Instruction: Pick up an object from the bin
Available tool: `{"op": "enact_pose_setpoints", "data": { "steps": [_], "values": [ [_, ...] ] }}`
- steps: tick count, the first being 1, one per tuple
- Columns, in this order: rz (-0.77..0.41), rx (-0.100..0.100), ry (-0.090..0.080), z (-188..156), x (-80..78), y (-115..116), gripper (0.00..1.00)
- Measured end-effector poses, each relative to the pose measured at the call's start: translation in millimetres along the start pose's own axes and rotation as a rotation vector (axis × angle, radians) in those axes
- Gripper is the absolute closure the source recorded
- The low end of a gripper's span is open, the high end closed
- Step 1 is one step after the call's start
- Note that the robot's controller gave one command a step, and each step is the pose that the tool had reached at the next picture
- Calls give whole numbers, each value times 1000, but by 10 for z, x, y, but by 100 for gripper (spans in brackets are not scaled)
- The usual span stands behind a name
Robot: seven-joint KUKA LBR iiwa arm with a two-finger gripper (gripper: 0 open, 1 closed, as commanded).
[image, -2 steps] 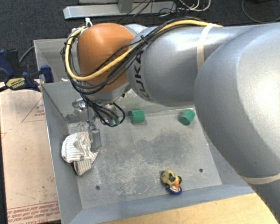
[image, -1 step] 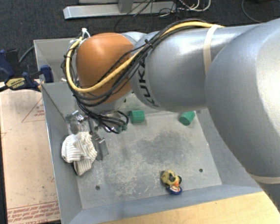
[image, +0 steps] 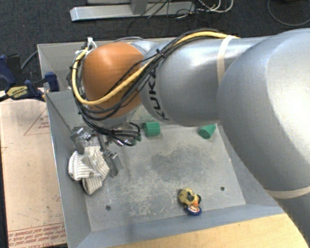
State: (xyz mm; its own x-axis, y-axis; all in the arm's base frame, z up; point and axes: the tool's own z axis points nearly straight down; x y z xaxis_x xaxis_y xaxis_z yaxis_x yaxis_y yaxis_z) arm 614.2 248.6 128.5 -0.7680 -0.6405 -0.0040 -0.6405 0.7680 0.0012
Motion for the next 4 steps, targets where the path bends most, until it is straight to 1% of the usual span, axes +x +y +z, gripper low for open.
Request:
{"op": "enact_pose_setpoints", "data": {
  "steps": [1,2,4],
  "values": [
    [-76,4,-1,583,6,14,0],
    [-279,-1,-9,552,-64,-35,100],
    [-278,-1,-10,528,-61,-32,100]
  ]
}}
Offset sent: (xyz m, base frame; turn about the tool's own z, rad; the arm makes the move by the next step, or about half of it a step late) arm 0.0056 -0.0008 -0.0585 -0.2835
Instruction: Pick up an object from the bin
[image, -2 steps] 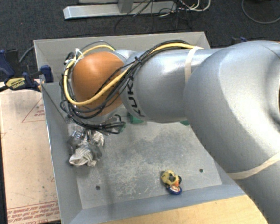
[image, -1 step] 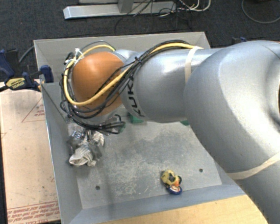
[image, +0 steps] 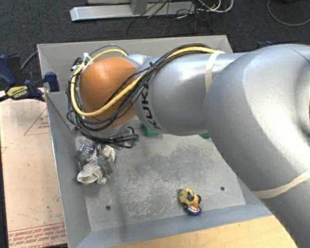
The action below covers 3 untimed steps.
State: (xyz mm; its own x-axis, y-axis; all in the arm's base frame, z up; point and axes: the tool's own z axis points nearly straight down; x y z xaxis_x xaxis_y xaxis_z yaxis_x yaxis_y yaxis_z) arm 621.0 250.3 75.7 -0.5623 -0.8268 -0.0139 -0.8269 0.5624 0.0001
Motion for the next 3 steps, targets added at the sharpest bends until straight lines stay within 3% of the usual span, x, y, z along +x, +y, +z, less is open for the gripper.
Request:
{"op": "enact_pose_setpoints", "data": {
  "steps": [3],
  "values": [
    [1,-3,4,-337,7,13,100]
  ]
}}
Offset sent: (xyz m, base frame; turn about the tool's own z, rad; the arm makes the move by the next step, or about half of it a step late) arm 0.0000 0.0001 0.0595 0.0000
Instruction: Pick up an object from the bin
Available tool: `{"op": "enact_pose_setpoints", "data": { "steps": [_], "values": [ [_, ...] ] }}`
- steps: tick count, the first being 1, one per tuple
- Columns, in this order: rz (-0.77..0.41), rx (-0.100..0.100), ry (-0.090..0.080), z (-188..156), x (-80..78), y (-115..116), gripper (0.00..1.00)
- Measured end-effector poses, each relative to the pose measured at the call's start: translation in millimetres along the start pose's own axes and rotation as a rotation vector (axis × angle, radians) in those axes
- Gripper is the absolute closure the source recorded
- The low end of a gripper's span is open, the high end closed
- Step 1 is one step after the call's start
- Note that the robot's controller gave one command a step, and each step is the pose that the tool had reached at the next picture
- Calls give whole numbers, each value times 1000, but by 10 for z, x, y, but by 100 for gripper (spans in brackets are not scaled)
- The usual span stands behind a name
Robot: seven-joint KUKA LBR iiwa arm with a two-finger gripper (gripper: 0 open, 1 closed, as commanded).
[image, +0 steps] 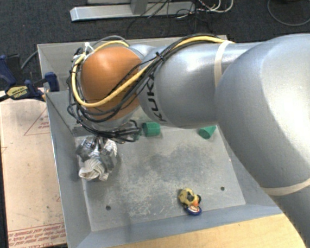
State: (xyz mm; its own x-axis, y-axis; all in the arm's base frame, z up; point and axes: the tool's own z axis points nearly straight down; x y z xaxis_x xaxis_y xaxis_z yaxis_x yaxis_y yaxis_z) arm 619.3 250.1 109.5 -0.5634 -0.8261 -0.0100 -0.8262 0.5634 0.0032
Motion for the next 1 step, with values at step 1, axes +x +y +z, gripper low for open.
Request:
{"op": "enact_pose_setpoints", "data": {
  "steps": [1],
  "values": [
    [0,2,-2,-179,-8,-5,100]
  ]
}}
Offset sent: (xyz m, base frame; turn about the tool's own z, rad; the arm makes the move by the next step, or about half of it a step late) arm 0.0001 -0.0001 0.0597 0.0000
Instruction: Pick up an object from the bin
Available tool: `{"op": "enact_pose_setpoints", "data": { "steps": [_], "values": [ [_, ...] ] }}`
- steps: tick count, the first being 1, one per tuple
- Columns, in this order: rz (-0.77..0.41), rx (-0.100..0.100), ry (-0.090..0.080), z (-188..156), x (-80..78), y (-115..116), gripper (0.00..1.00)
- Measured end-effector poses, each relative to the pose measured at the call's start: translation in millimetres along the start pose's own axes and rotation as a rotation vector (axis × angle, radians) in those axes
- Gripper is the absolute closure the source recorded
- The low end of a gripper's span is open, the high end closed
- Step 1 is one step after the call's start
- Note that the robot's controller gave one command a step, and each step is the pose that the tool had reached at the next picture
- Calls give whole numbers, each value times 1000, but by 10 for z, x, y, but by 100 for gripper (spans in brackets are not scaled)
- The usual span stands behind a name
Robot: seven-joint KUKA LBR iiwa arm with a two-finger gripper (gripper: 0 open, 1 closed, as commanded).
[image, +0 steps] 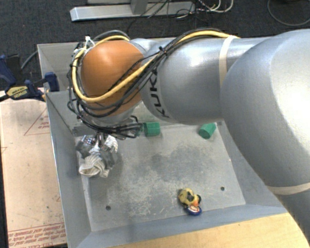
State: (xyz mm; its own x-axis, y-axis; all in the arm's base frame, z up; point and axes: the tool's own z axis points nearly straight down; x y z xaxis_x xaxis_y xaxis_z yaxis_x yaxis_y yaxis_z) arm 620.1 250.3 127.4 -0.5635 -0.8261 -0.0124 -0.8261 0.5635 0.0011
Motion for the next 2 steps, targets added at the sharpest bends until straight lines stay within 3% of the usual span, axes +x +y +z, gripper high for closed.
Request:
{"op": "enact_pose_setpoints", "data": {
  "steps": [2],
  "values": [
    [2,2,-3,-242,-11,-4,100]
  ]
}}
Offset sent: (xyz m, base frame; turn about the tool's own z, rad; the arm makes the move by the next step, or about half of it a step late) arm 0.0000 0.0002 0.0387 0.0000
